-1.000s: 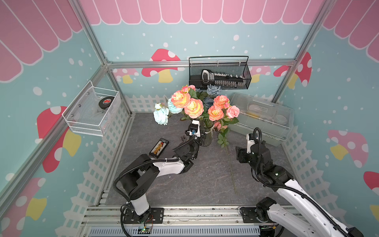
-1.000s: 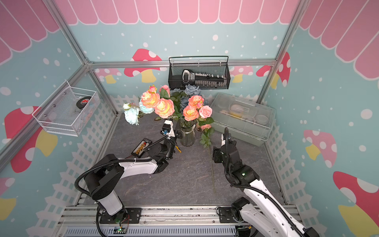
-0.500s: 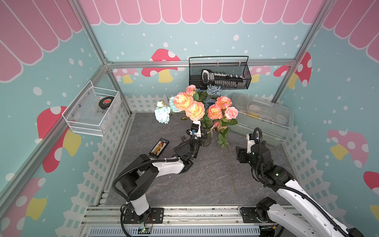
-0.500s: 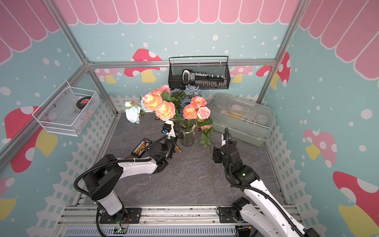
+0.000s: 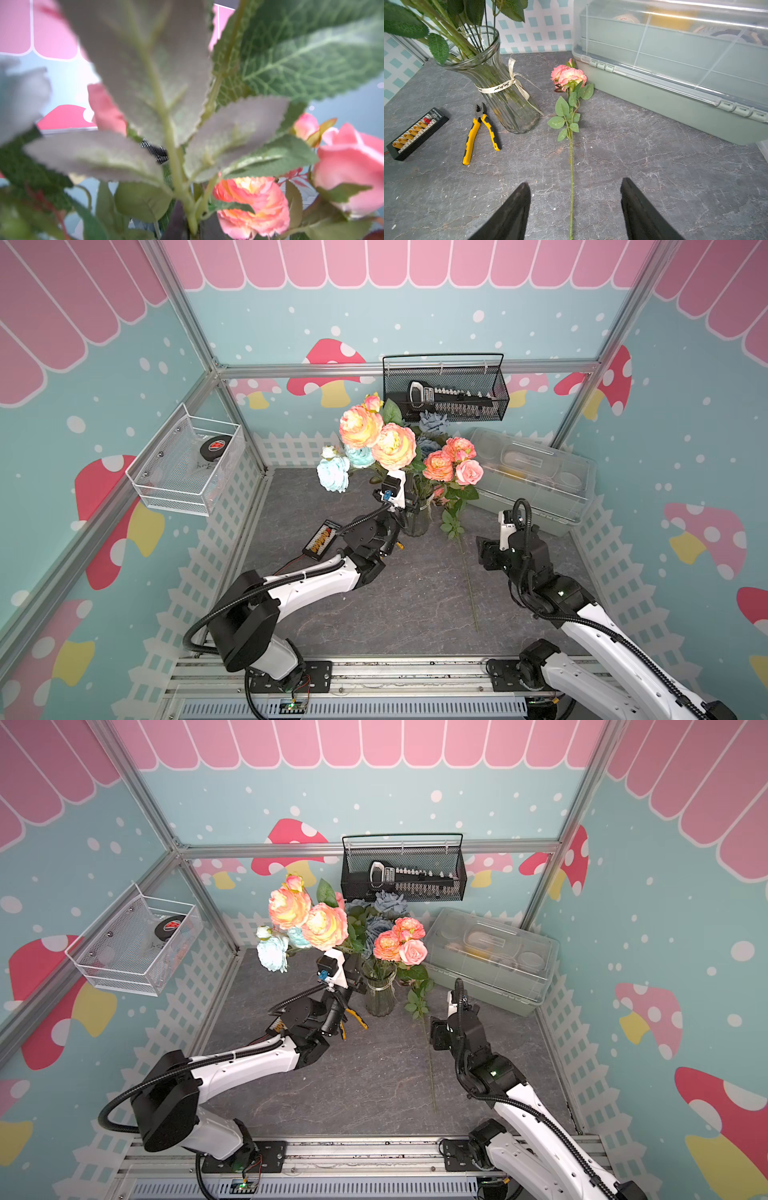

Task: Pick out pink flowers from the vase
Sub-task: Pick up the flower from the vase, then place the flower at the center of the board.

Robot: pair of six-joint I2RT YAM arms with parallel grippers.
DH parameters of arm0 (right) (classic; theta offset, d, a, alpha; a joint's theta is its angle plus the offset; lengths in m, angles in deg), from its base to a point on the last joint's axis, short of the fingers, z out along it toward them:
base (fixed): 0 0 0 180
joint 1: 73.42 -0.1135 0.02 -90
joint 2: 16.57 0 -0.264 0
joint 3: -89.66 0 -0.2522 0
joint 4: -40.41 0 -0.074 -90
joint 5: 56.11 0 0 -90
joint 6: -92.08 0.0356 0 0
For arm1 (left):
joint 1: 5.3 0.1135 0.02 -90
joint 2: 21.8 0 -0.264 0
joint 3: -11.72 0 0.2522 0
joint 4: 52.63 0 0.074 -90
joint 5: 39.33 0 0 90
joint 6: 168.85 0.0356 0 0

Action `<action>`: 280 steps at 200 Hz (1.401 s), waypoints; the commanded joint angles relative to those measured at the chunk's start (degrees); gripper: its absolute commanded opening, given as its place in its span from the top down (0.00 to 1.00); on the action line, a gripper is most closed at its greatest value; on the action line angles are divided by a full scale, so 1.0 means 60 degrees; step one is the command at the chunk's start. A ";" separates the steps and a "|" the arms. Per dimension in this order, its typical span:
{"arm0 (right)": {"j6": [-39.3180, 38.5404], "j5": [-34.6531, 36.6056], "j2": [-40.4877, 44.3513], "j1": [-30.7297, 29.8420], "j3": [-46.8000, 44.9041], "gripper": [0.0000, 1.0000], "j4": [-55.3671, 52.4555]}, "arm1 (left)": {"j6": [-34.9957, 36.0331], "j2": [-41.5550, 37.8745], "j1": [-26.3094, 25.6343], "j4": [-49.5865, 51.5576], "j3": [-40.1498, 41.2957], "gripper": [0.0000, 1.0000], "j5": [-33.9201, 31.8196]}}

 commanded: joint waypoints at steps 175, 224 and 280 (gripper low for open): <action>-0.0450 -0.8035 0.0842 -0.0003 0.1563 0.01 0.3049 | -0.3661 -0.3763 0.0093 1.2842 -0.4917 1.00 0.4028; -0.0050 -0.9487 0.0358 -0.0022 0.1707 0.04 0.3636 | -0.5230 -0.3536 0.0554 1.2536 -0.4325 1.00 0.5652; 0.0854 -1.0167 -0.0659 -0.0111 0.1402 0.09 0.4996 | -0.6302 -0.3204 0.0710 1.1419 -0.3558 1.00 0.7017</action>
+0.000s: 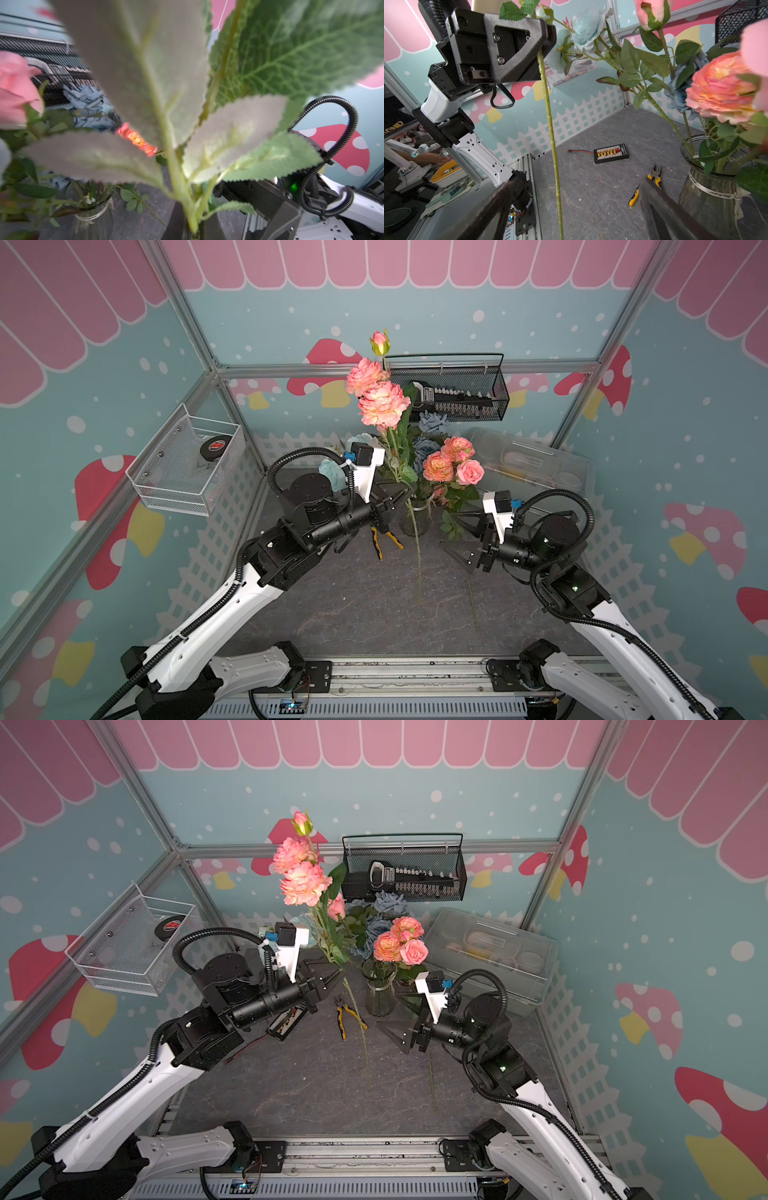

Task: Pick out pink flowers from the vase
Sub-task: Place the flower at the center of the board.

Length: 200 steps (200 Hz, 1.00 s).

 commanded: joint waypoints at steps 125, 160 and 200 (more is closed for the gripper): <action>0.0499 -0.0913 -0.1604 -0.0907 0.0352 0.65 0.1103 | -0.1370 0.0736 0.0381 -0.1398 0.0290 1.00 0.1528; 0.0355 -0.0822 -0.1596 -0.0954 0.0410 0.80 0.0921 | -0.1319 0.0829 0.0454 -0.1377 0.0305 1.00 0.1468; 0.0211 -0.0707 -0.1656 -0.0998 0.0468 0.94 0.0715 | -0.1290 0.0919 0.0512 -0.1351 0.0220 0.93 0.1483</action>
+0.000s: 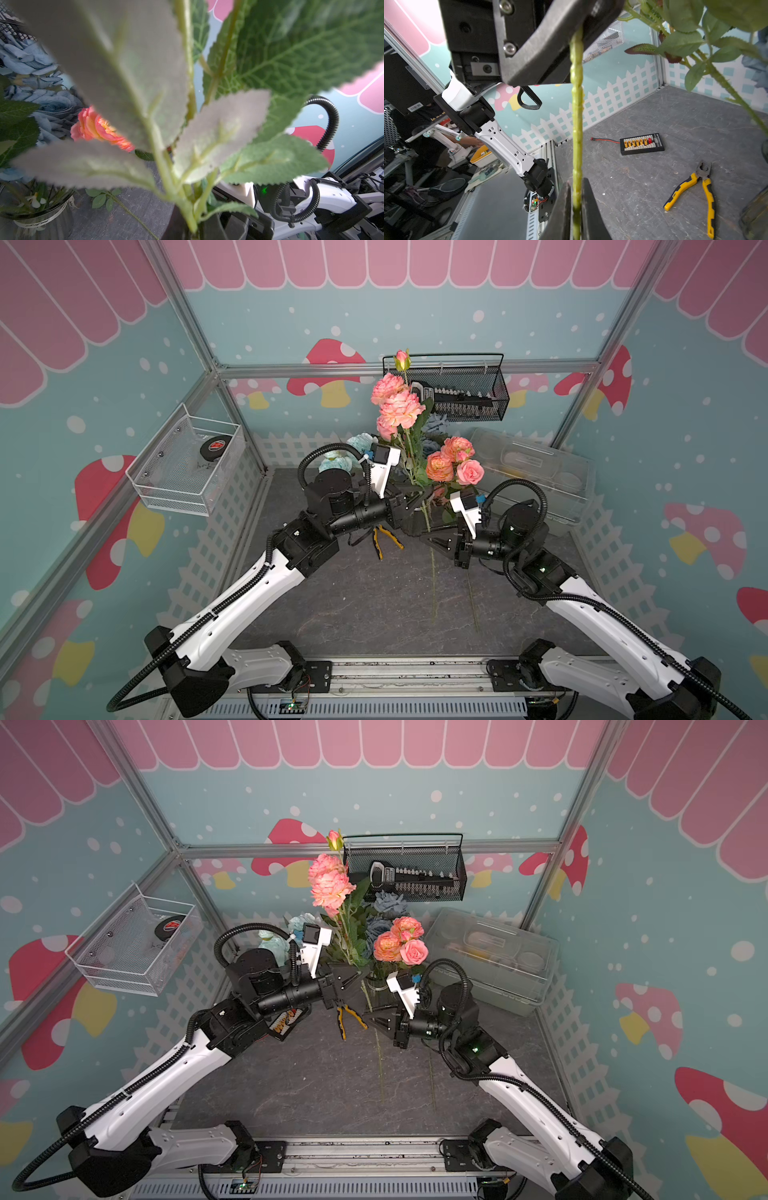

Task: Pick out pink flowers from the vase
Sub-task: Place the flower at the center of the board.

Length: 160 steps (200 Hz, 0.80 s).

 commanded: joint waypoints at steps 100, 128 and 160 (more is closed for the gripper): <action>-0.1397 0.2064 0.1099 -0.0129 0.0682 1.00 -0.1241 | 0.0309 -0.0990 0.0092 0.0020 0.0605 0.01 -0.1525; -0.1963 0.4559 0.1857 -0.0121 0.1269 1.00 -0.2650 | 0.0586 -0.1554 0.0103 0.0076 0.1119 0.01 -0.2361; -0.2105 0.7918 0.1834 -0.0107 0.2053 1.00 -0.4404 | 0.0613 -0.1631 0.0223 0.0060 0.1274 0.01 -0.2394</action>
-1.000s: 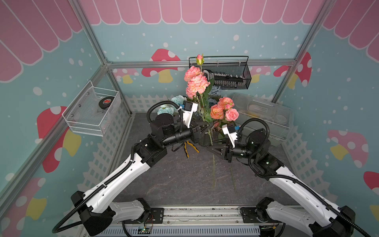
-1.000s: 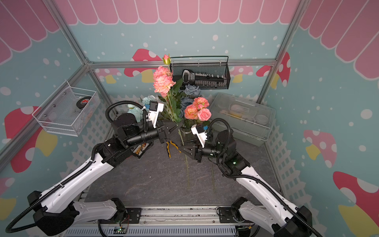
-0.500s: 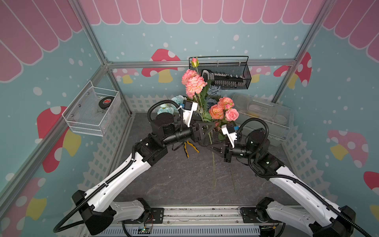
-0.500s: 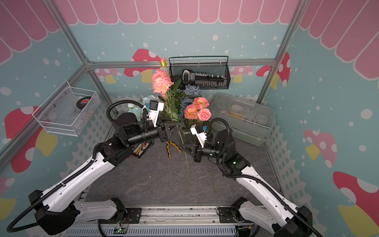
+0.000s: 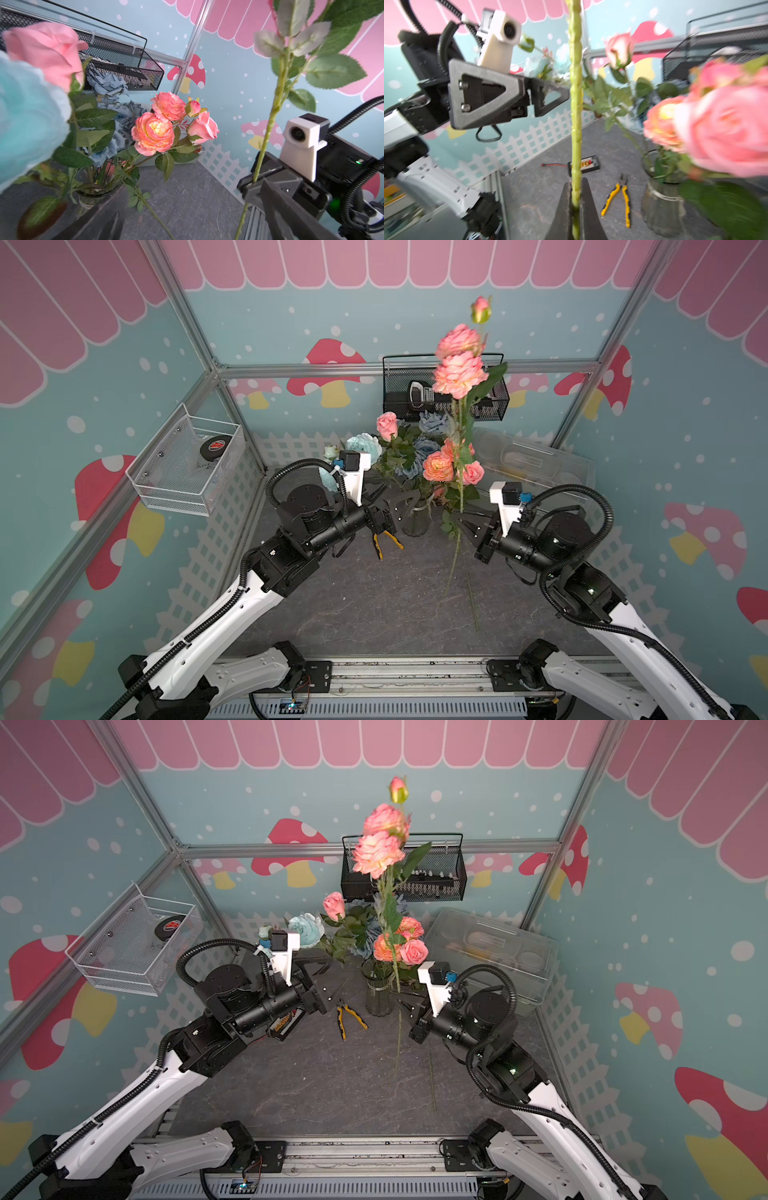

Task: Pick out pink flowers from the vase
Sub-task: Place the flower at the center of the board.

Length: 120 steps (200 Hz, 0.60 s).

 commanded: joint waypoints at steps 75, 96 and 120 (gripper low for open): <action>-0.0102 0.6812 -0.1135 0.0263 0.0841 1.00 -0.3791 | 0.0070 -0.0196 0.0228 -0.0111 0.0471 0.01 -0.0337; 0.0360 0.6837 -0.1322 0.0647 0.0486 1.00 -0.3727 | 0.0042 -0.0226 0.0235 -0.0159 0.0521 0.01 -0.0353; 0.0693 0.6223 -0.1588 0.1359 0.0101 1.00 -0.3541 | 0.0008 -0.0221 0.0232 -0.0209 0.0564 0.01 -0.0336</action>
